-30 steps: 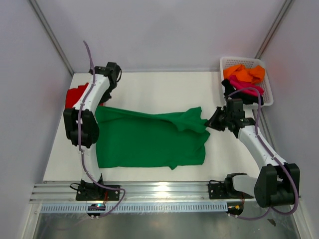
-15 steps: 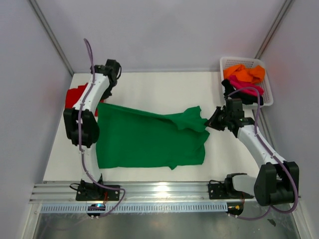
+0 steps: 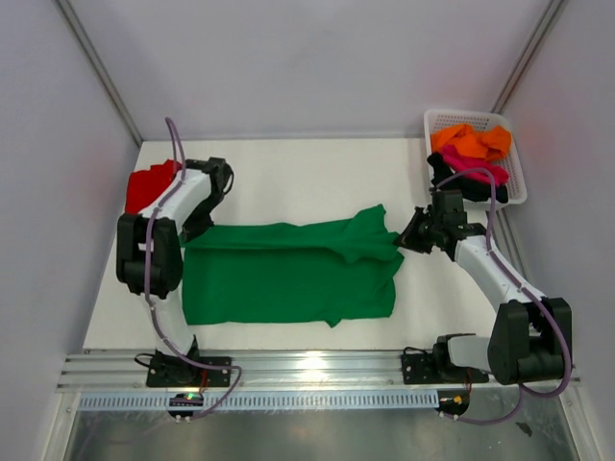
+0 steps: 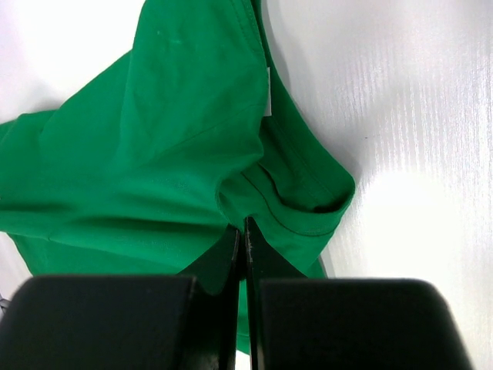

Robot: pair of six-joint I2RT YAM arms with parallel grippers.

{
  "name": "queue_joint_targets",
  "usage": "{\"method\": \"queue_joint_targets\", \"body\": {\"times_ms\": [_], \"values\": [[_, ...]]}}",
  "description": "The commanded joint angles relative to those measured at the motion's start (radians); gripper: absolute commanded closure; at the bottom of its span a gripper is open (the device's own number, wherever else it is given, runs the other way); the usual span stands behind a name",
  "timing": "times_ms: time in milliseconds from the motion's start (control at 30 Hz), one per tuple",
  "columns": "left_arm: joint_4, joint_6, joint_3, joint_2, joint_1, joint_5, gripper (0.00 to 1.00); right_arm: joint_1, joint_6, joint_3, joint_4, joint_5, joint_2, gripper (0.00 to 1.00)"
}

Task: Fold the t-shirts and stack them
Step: Fold the flattened tshirt in 1/3 of the way

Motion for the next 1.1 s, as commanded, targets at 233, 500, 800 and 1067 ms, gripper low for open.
{"method": "queue_joint_targets", "body": {"times_ms": [233, 500, 800, 1067], "values": [[0.028, -0.046, -0.141, -0.083, 0.003, 0.088, 1.00, -0.012, -0.020, 0.033, 0.033, 0.056, 0.006, 0.97], [0.077, -0.040, -0.199, 0.001, -0.003, 0.120, 1.00, -0.012, -0.022, 0.050, 0.027, 0.056, 0.012, 0.97], [0.069, -0.041, -0.161, 0.039, -0.003, 0.133, 1.00, -0.011, -0.043, 0.067, -0.018, 0.084, 0.004, 0.77], [0.022, -0.023, -0.084, 0.038, -0.003, 0.133, 0.38, -0.012, -0.042, 0.076, -0.041, 0.125, 0.012, 0.55]]}}
